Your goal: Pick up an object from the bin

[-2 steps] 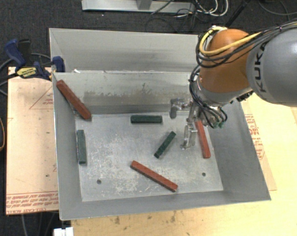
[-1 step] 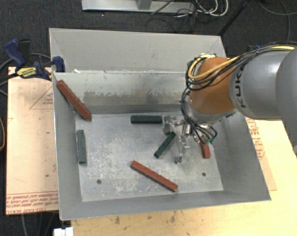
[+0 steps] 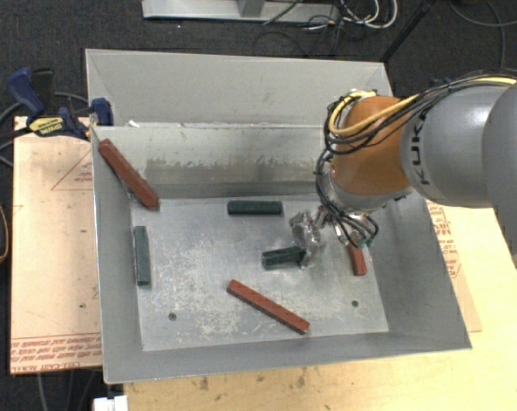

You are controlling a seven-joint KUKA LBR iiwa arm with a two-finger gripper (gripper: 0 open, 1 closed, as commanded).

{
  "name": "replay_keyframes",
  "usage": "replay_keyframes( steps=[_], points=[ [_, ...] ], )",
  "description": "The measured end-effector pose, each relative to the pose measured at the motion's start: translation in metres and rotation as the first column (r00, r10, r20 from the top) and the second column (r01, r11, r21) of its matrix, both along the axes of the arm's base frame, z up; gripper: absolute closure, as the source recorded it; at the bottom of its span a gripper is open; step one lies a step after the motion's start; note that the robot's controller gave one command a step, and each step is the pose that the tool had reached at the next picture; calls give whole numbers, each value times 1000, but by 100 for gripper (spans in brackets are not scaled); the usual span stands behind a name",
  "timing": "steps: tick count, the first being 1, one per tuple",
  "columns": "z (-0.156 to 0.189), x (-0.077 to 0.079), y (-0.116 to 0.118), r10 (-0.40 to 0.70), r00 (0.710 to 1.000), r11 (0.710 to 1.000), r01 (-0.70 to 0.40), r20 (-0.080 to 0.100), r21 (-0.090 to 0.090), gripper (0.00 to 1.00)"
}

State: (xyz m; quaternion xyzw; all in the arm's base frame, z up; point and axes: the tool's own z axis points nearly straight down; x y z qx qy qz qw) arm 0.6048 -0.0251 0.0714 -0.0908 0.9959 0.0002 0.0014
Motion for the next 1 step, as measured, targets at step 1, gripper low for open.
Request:
replay_keyframes(
  steps=[1],
  points=[
    [134, 36, -7, 451, 893, 893, -451, 6, -4, 100]
  ],
)
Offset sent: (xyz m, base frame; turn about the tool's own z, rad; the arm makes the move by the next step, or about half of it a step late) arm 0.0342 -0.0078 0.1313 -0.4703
